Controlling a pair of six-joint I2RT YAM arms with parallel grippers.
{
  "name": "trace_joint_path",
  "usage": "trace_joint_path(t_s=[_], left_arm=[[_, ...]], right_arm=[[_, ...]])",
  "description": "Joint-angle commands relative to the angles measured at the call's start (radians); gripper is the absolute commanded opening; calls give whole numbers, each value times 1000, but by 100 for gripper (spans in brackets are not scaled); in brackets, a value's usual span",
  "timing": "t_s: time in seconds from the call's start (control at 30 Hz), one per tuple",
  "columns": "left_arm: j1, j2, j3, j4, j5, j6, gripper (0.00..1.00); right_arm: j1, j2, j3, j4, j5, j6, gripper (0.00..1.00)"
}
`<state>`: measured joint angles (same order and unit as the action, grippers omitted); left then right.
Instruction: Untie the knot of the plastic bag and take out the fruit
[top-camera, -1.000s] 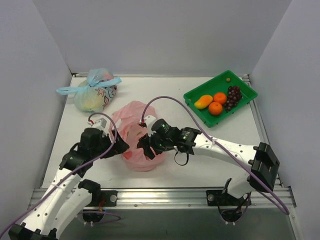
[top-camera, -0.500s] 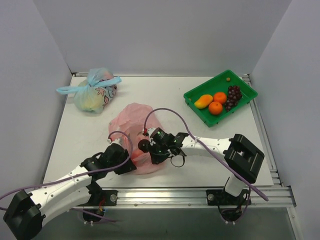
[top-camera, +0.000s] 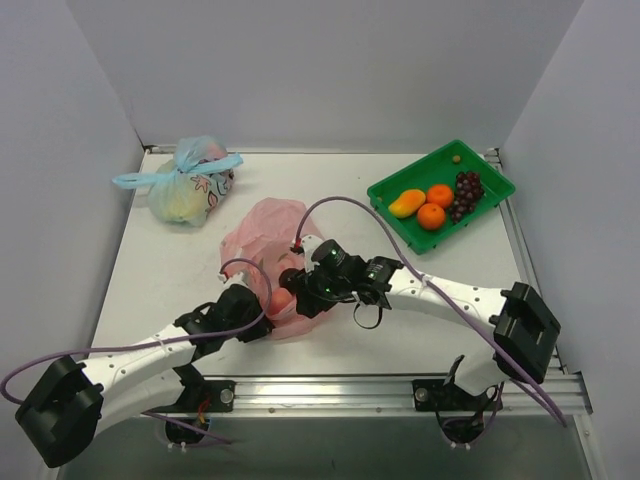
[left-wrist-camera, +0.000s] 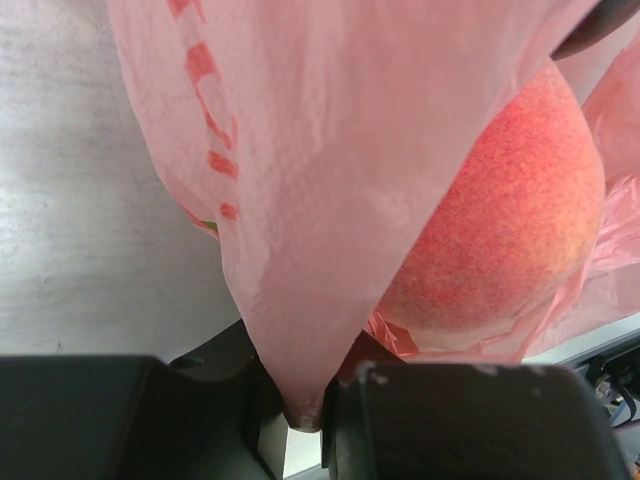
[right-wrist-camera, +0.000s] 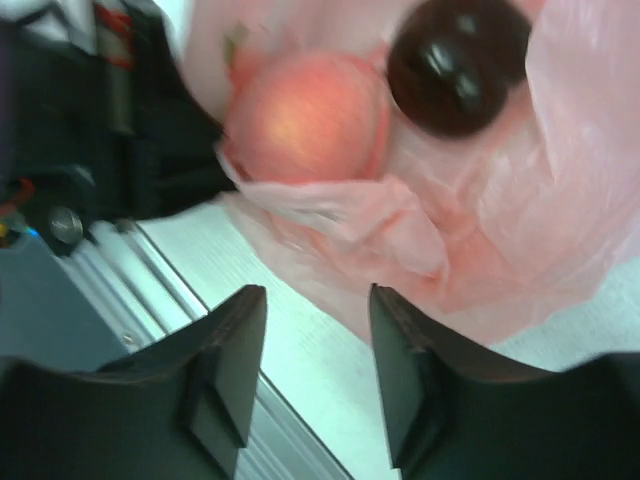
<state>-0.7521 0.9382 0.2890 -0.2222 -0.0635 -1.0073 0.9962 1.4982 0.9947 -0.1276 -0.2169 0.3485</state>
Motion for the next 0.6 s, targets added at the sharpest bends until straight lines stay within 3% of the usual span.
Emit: trace_joint_path(t_s=[0.0,0.27,0.57], left_arm=[[-6,33,29,30,-56,36,23],[-16,28,19,57,-65,29,23],[-21,-7,-10,80,-73,24,22]], right_arm=[[4,-39,87,-7,28,-39,48],[4,124,229,32,80,46,76],[4,263,242,120,36,168,78]])
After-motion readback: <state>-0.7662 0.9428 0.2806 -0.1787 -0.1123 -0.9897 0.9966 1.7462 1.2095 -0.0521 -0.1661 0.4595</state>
